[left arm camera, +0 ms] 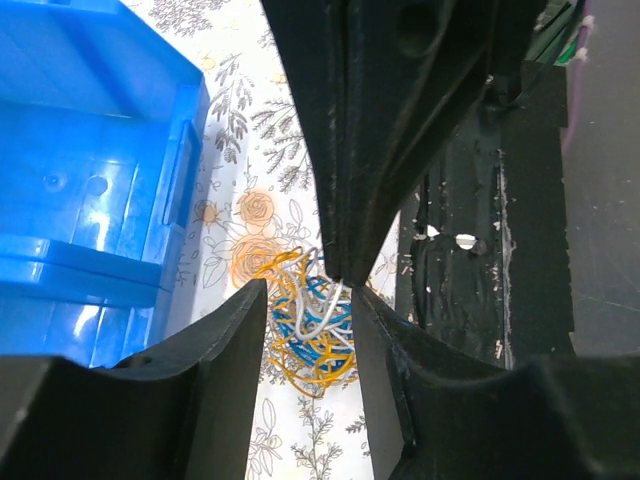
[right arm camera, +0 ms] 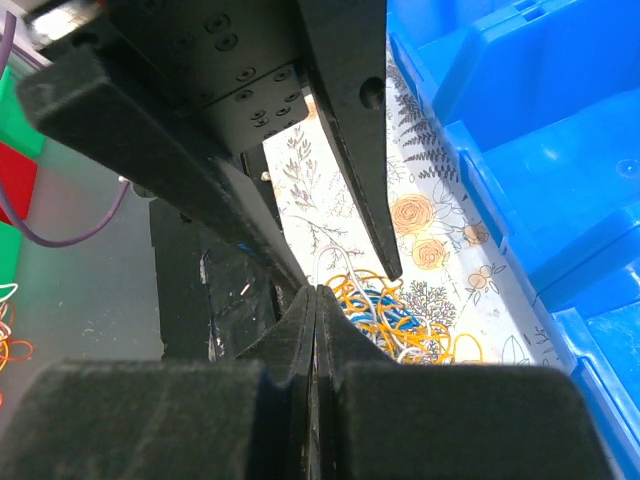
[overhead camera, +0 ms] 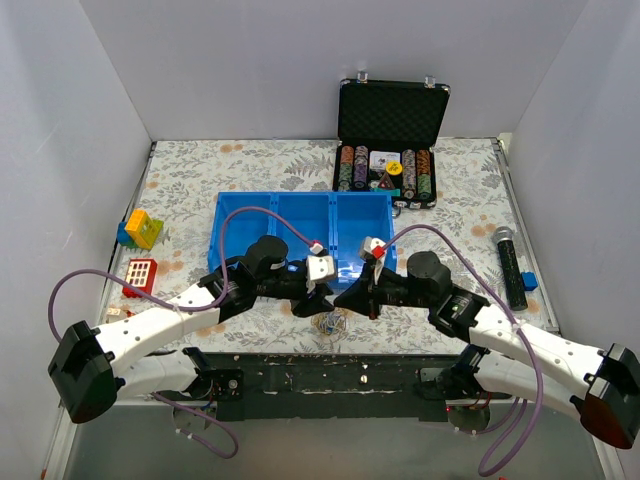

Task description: Untangle the cables

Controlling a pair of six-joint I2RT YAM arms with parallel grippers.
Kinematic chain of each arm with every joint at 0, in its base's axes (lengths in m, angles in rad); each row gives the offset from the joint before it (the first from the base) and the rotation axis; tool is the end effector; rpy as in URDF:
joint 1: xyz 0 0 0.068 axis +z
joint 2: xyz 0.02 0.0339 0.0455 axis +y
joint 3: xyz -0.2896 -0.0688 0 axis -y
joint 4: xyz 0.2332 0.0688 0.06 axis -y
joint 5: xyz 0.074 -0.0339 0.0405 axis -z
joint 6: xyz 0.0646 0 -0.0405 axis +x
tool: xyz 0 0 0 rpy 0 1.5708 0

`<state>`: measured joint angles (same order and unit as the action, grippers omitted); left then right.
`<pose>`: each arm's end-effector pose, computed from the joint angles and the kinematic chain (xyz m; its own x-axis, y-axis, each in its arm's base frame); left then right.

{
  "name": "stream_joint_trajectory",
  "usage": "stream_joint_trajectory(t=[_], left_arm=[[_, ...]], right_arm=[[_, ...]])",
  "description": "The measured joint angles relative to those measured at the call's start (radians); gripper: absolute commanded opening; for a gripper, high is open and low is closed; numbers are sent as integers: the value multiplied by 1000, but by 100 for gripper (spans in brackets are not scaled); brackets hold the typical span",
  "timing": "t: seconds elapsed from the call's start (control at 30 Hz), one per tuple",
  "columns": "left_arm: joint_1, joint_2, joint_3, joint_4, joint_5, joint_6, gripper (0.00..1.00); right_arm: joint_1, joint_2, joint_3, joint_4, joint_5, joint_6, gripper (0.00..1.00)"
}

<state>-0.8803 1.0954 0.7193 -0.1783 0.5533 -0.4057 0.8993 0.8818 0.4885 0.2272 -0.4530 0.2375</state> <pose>0.1242 -0.2036 0.2732 -0.6792 0.2950 -0.6720 0.7318 0.3416 -0.5897 0.1051 0.1777 0.2812 -0.3288 -0.0737 -0.9415 -0.9210 0.2457 0.3024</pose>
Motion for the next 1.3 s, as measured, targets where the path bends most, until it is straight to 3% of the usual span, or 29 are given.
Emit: stream_joint_trajectory(t=[0.07,0.17,0.2,0.43,0.57,0.67,0.9,1.23,1.3], left_arm=[[0,0,5,-1,21,5,29],[0,0,10,-10,50,21,2],[0,0,11,-14,58,33,0],[0,0,17,-38,64,58,0],[0,0,23,-47,45,59,0],[0,0,28,-62,27,59,0],[0,0,33,-84,6,57,0],[0,-4,182,-105,12,26,0],[0,-12,191,-107,18,20,0]], right_arm=[[0,5,0,0,0,2,1],[0,6,0,5,3,3,1],[0,6,0,7,2,3,1],[0,8,8,-1,23,5,5],[6,-11,13,-29,64,2,50],[6,-74,13,-68,120,-6,65],[5,-196,8,-94,182,-15,73],[5,-138,-114,-4,182,-21,75],[5,-121,-117,45,187,-25,81]])
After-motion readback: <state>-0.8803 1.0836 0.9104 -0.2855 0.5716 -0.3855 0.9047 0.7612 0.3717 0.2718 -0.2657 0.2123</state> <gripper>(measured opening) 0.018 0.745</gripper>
